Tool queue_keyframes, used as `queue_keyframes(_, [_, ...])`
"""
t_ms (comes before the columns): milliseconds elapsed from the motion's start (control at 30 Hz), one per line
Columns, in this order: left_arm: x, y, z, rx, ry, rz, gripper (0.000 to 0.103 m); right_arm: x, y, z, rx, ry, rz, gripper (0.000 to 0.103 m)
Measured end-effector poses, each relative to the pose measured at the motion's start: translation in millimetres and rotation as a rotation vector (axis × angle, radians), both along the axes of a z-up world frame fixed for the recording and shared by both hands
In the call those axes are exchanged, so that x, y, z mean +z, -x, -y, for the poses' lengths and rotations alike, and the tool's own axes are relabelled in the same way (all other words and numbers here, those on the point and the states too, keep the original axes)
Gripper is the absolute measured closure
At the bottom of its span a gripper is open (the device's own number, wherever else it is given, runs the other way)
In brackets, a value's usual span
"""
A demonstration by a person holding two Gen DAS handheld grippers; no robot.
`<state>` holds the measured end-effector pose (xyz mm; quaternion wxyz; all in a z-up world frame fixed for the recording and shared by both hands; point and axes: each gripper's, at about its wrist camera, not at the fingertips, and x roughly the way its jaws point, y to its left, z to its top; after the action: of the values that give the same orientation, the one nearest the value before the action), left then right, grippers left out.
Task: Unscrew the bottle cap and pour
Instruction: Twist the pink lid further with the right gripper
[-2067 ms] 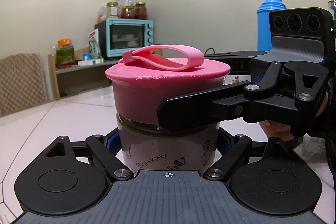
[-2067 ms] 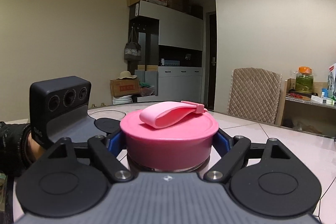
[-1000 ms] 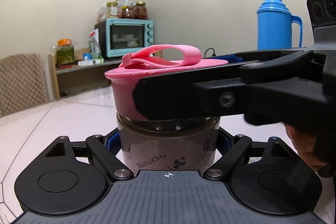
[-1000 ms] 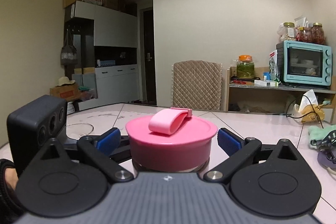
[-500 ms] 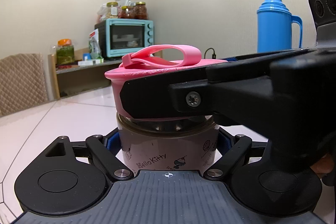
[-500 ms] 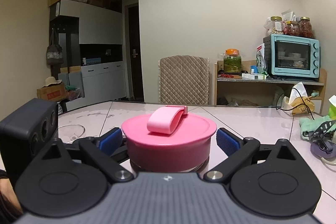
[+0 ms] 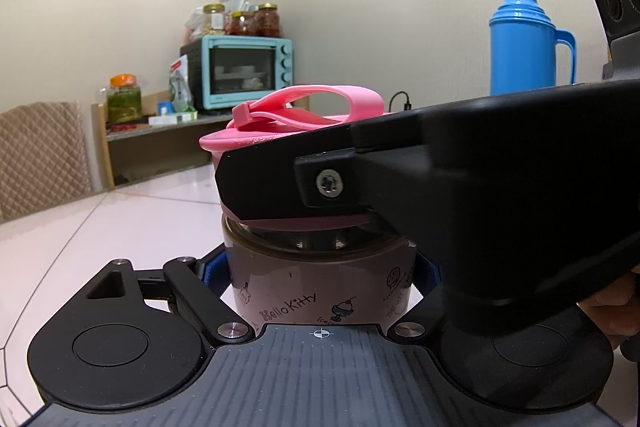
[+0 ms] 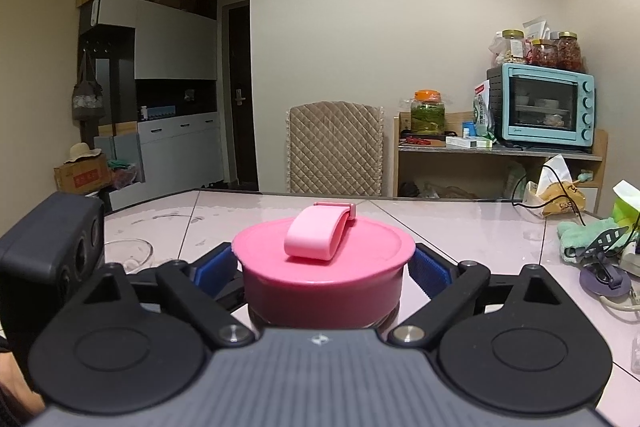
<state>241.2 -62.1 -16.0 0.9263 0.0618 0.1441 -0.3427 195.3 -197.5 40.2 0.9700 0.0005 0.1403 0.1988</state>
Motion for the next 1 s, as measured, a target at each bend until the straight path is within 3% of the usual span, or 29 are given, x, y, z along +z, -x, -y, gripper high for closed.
queue_keyframes(733, [0.6, -2.5, -5.4, 0.000, 0.000, -0.001, 0.013, -1.0, 7.7, -13.5, -0.046, 0.031, -0.006, 0.017])
queue_keyframes(1000, [1.5, -5.0, -10.6, 0.000, 0.000, 0.000, 0.013, -5.1, 6.7, -1.8, 0.044, 0.045, 0.033, 0.018])
